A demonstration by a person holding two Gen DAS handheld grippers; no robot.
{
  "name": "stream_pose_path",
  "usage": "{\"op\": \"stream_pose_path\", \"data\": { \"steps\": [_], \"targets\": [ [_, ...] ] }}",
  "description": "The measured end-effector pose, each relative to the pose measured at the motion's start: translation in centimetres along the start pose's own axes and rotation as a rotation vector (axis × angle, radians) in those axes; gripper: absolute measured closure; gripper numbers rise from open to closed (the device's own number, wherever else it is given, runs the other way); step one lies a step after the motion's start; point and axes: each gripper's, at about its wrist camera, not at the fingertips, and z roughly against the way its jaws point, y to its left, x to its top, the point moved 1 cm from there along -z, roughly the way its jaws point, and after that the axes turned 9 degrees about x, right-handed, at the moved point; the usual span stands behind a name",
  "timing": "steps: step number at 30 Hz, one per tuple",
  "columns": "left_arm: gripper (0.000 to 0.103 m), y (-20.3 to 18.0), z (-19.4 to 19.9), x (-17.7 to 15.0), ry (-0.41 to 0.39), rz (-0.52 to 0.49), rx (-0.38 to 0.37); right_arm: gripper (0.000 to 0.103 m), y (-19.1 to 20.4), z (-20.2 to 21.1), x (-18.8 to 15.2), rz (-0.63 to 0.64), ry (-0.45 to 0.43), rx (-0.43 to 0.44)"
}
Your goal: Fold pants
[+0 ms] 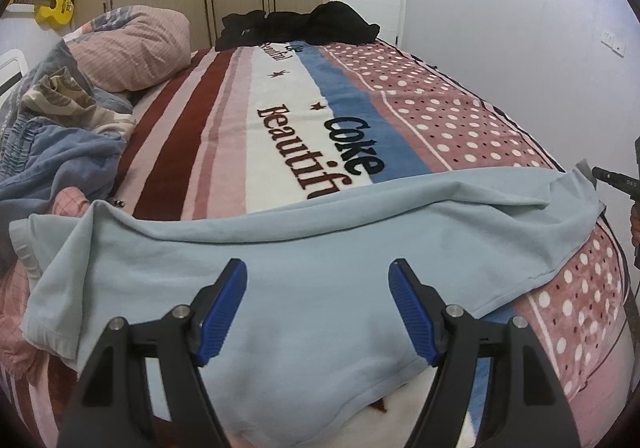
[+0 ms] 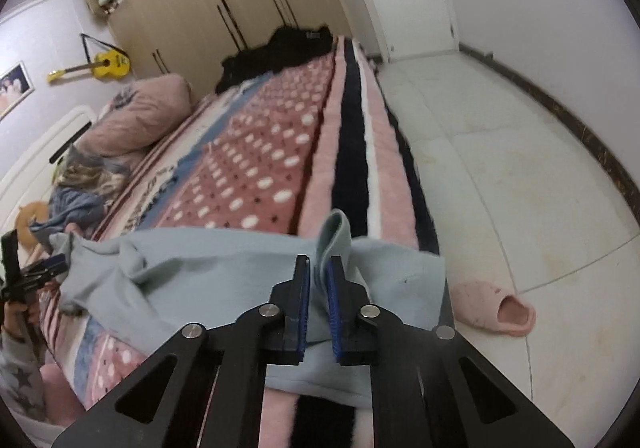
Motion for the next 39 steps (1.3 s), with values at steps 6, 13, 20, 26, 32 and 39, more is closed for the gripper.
{"op": "stream_pose_path", "data": {
  "steps": [6, 13, 20, 26, 32, 39],
  "targets": [
    [0.033, -0.2, 0.6, 0.2, -0.014, -0.003, -0.01, 0.1, 3.2, 1.5, 0.9, 0.082, -0.018, -0.031],
    [0.033, -1.2, 1.0, 0.0, -0.011, -0.021, -0.036, 0.044, -1.1, -0.9, 0.0, 0.006, 0.12, -0.125],
    [0.033, -3.2, 0.4, 0.7, 0.002, -0.019, -0.065, 0.065, -0.2, -2.1, -1.7, 0.102, 0.137, -0.009],
    [0.033, -3.9, -0.4, 0.9, 0.016, -0.009, -0.07, 0.094, 1.0, -2.2, -1.2, 0.155, 0.114, -0.025],
    [0.033, -3.5, -0.1, 0.8, 0.012, -0.01, -0.066, 0.101, 1.9, -2.4, -0.1, 0.181, 0.079, -0.11],
    [0.033, -3.0, 0.1, 0.9, 0.0, -0.001, -0.078, 0.102, 3.4, -0.9, 0.9, 0.21, 0.035, -0.158]
  ]
}}
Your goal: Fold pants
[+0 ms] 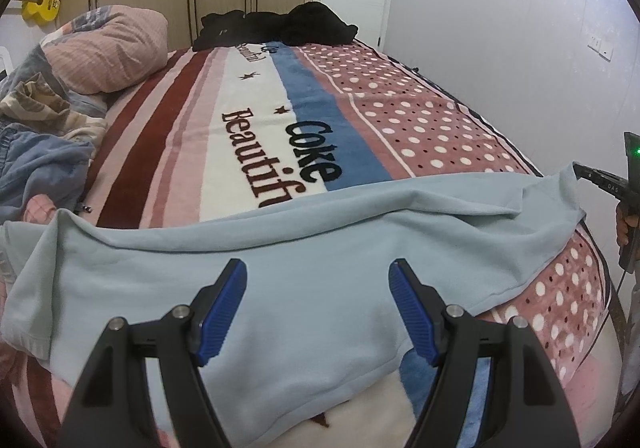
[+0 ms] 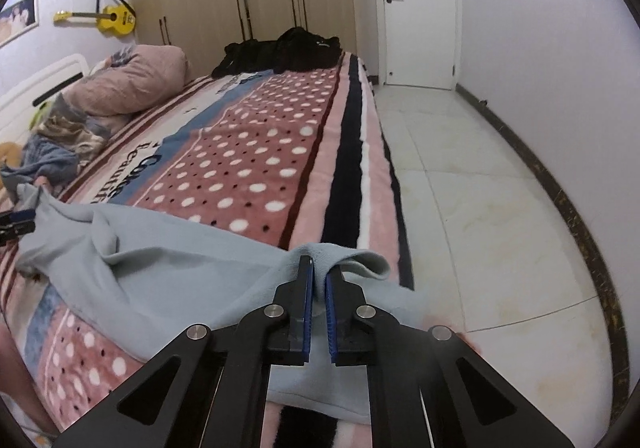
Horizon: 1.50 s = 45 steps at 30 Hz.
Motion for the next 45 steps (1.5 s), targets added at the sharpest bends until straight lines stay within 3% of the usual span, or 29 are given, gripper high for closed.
{"op": "stream_pose_path", "data": {
  "steps": [8, 13, 19, 25, 27, 29, 31, 33, 35, 39, 41, 45],
  "targets": [
    [0.033, 0.2, 0.3, 0.0, -0.008, 0.004, -0.007, 0.103, -0.1, 2.4, 0.7, -0.006, 0.0, -0.08],
    [0.033, 0.3, 0.3, -0.1, -0.006, 0.004, -0.008, 0.103, -2.2, 2.1, 0.2, -0.096, 0.086, -0.147],
    [0.033, 0.3, 0.2, -0.4, -0.002, 0.002, -0.01, 0.102, -5.3, -1.1, -2.3, -0.22, 0.223, -0.24],
    [0.033, 2.1, 0.1, -0.7, 0.005, 0.025, 0.014, 0.1, -5.6, -2.0, -3.2, -0.245, 0.265, -0.294],
    [0.033, 3.0, 0.3, -1.0, 0.005, 0.041, 0.019, 0.088, -5.4, -1.5, -2.9, -0.243, 0.271, -0.319],
    [0.03, 4.3, 0.6, -1.6, 0.003, 0.068, 0.025, 0.064, -5.1, 0.0, -3.0, -0.259, 0.244, -0.348],
    [0.026, 5.3, 1.0, -2.1, -0.001, 0.085, 0.031, 0.061, -4.3, 1.7, -3.4, -0.318, 0.2, -0.273],
    [0.026, 6.1, 1.4, -2.8, 0.0, 0.103, 0.03, 0.06, -2.8, 3.3, -4.0, -0.384, 0.155, -0.137],
    [0.026, 6.9, 1.7, -3.4, -0.006, 0.122, 0.033, 0.044, -0.9, 4.3, -4.9, -0.435, 0.113, -0.011],
    [0.026, 7.7, 2.3, -4.2, -0.017, 0.155, 0.017, 0.04, 1.2, 3.3, -7.6, -0.563, 0.12, 0.181],
    [0.026, 8.1, 2.7, -4.6, -0.022, 0.167, 0.005, 0.038, 1.3, 1.9, -8.7, -0.623, 0.109, 0.183],
    [0.026, 8.5, 3.6, -5.0, -0.04, 0.182, -0.003, 0.038, -0.2, 0.0, -8.0, -0.713, -0.045, 0.184]
  ]
}}
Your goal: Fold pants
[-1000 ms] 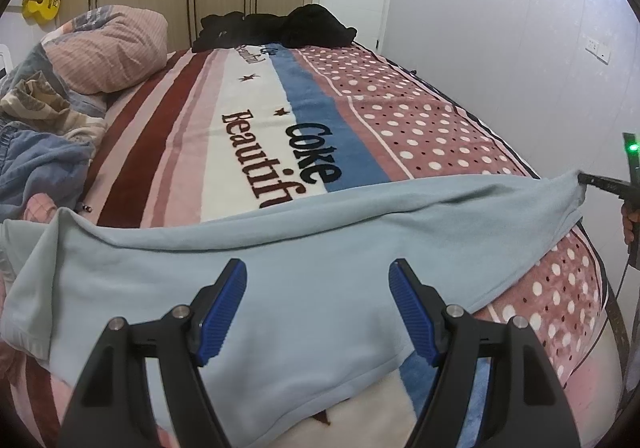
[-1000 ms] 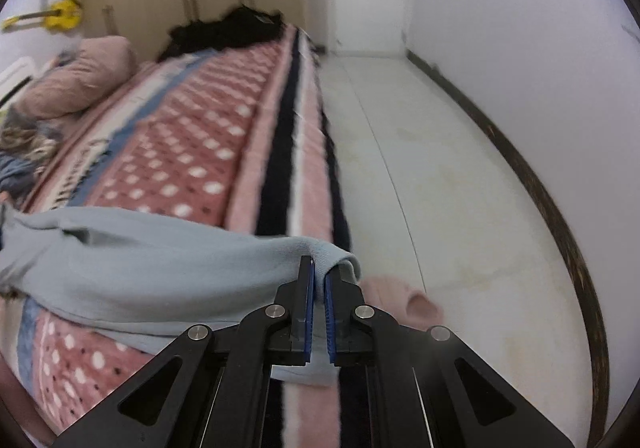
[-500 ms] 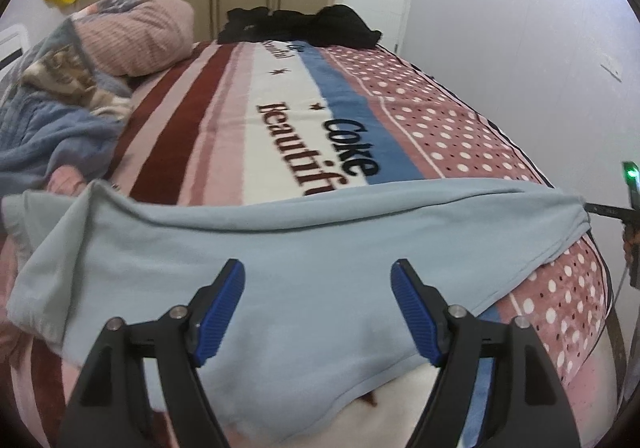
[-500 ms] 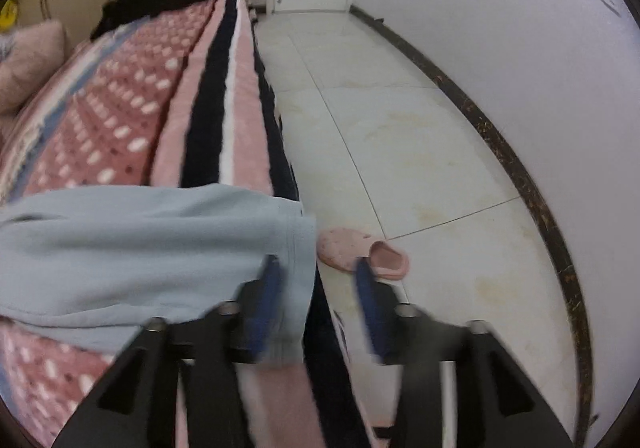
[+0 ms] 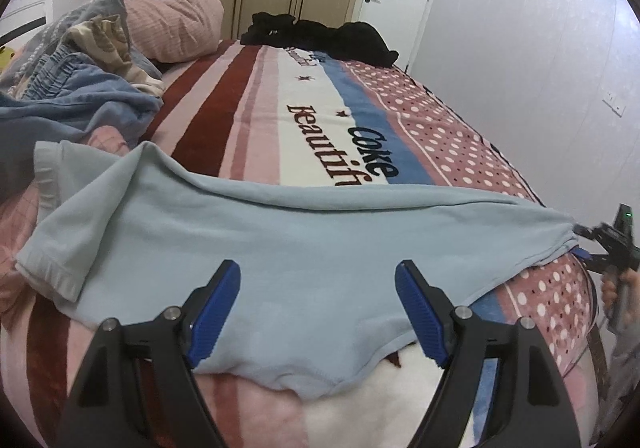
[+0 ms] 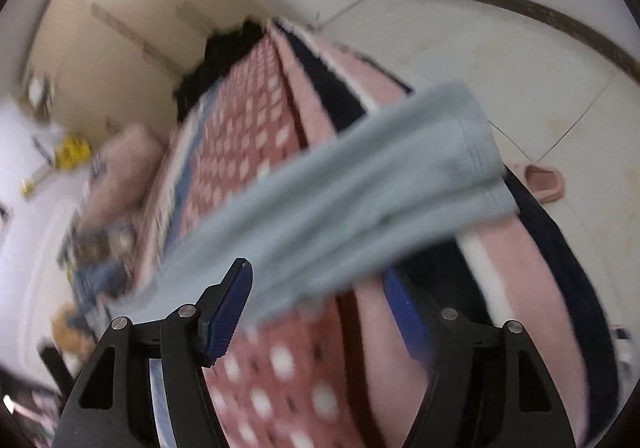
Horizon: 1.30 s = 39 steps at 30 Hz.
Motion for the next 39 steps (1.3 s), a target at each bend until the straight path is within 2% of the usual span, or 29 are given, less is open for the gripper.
{"op": "stream_pose_path", "data": {
  "steps": [1, 3, 4, 5, 6, 8, 9, 14, 20, 22, 25, 27, 28, 29, 34, 36, 39],
  "targets": [
    [0.026, 0.2, 0.3, -0.1, -0.005, 0.006, -0.004, 0.038, -0.3, -0.7, 0.5, -0.03, -0.023, 0.009],
    [0.026, 0.5, 0.6, -0.2, -0.012, 0.014, -0.004, 0.047, -0.9, -1.6, 1.4, -0.063, -0.095, -0.03],
    [0.026, 0.7, 0.8, -0.3, -0.014, 0.018, -0.002, 0.066, -1.1, -1.8, 1.7, -0.062, -0.121, -0.075],
    [0.026, 0.9, 1.0, -0.3, -0.015, 0.021, 0.0, 0.095, -1.0, -2.1, 2.0, -0.056, -0.143, -0.14],
    [0.026, 1.0, 1.1, -0.4, -0.016, 0.023, 0.003, 0.097, -1.0, -2.3, 2.3, -0.051, -0.161, -0.19],
    [0.026, 1.4, 1.1, -0.5, -0.014, 0.025, 0.016, 0.099, -0.6, -1.8, 2.3, -0.041, -0.212, -0.207],
    [0.026, 1.7, 1.1, -0.6, -0.013, 0.027, 0.021, 0.099, 0.2, -1.0, 2.2, 0.005, -0.244, -0.247],
    [0.026, 2.7, 0.9, -0.6, -0.004, 0.053, 0.023, 0.1, 1.6, 2.5, 2.4, 0.092, -0.294, -0.336],
    [0.026, 2.9, 1.0, -0.6, -0.002, 0.053, 0.017, 0.1, -0.6, 8.3, 4.1, 0.083, -0.344, -0.473],
    [0.026, 3.0, 0.9, -0.6, 0.008, 0.047, 0.016, 0.1, -1.8, 9.2, 4.3, 0.083, -0.318, -0.504],
    [0.026, 3.6, 0.8, -0.6, 0.019, 0.026, 0.046, 0.094, -3.1, 8.6, 4.0, 0.068, -0.212, -0.469],
    [0.026, 4.7, 0.5, -0.7, 0.034, 0.033, 0.094, 0.083, -3.1, 8.1, 3.3, 0.08, -0.181, -0.468],
    [0.026, 5.2, 0.5, -0.8, 0.043, 0.039, 0.109, 0.065, -2.9, 8.1, 2.9, 0.095, -0.172, -0.455],
    [0.026, 5.7, 0.4, -1.0, 0.052, 0.041, 0.126, 0.054, -2.7, 8.2, 2.4, 0.109, -0.166, -0.443],
    [0.026, 7.8, -1.0, -2.3, 0.121, 0.037, 0.239, 0.052, -0.3, 8.5, -0.2, 0.195, -0.142, -0.437],
    [0.026, 8.5, -1.8, -2.5, 0.13, 0.062, 0.232, 0.052, 0.7, 8.2, -0.7, 0.202, -0.139, -0.399],
    [0.026, 8.8, -3.1, -2.2, 0.143, 0.074, 0.177, 0.052, 1.8, 7.9, -1.5, 0.199, -0.135, -0.345]
  ]
}}
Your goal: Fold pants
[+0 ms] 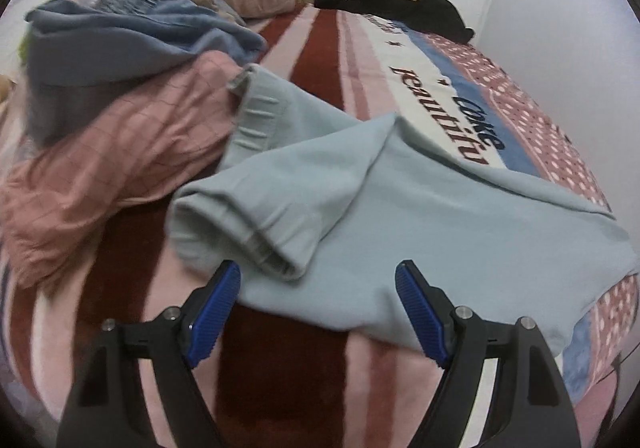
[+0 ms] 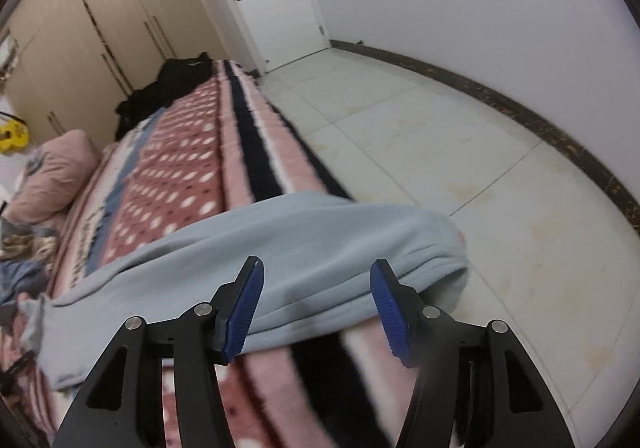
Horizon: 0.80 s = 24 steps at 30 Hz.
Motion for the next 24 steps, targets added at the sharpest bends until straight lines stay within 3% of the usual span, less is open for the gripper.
{"op": "stream_pose_path", "data": {
  "steps": [2, 3, 4, 5, 6, 9, 15, 17, 18, 19, 21, 24],
  "targets": [
    [0.029, -0.2, -0.8, 0.7, 0.014, 0.005, 0.002, 0.052, 0.9, 0.0, -0.1, -0.001, -0.001, 0.033],
    [0.039, -0.4, -1.0, 0.9, 0.019, 0.001, 0.008, 0.052, 1.3, 0.2, -0.1, 0.0, -0.005, 0.049],
    [0.058, -0.5, -1.5, 1.4, 0.036, -0.007, 0.031, 0.052, 1.8, 0.4, -0.1, 0.002, -0.01, 0.062],
    [0.07, -0.5, -1.8, 1.8, 0.051, -0.005, 0.053, 0.052, 2.2, 0.7, 0.0, 0.006, -0.016, 0.076],
    [0.091, -0.4, -2.1, 2.4, 0.065, 0.01, 0.062, 0.052, 2.7, 1.0, 0.1, 0.011, -0.024, 0.092],
    [0.097, 0.0, -1.8, 4.2, 0.034, 0.05, 0.035, 0.052, 4.5, 1.6, 0.5, 0.037, -0.048, 0.134],
    [0.097, 0.6, -3.4, 8.8, -0.036, 0.041, 0.188, 0.052, 9.1, 0.2, 1.4, 0.101, -0.019, 0.227],
    [0.095, 1.7, -4.0, 10.2, -0.074, 0.083, 0.22, 0.052, 10.7, -0.6, 1.3, 0.133, -0.005, 0.243],
    [0.086, 2.3, -4.0, 10.7, -0.093, 0.111, 0.227, 0.052, 11.5, -0.9, 1.3, 0.153, 0.001, 0.248],
    [0.062, 2.9, -4.0, 11.2, -0.111, 0.135, 0.233, 0.052, 12.1, -1.3, 1.2, 0.167, 0.006, 0.251],
    [0.039, 3.5, -3.9, 11.7, -0.136, 0.137, 0.275, 0.052, 13.4, -2.1, 1.0, 0.187, 0.026, 0.267],
    [0.037, 3.7, -3.0, 11.4, -0.129, 0.114, 0.24, 0.052, 15.4, -3.2, 0.3, 0.231, 0.067, 0.299]
  ]
}}
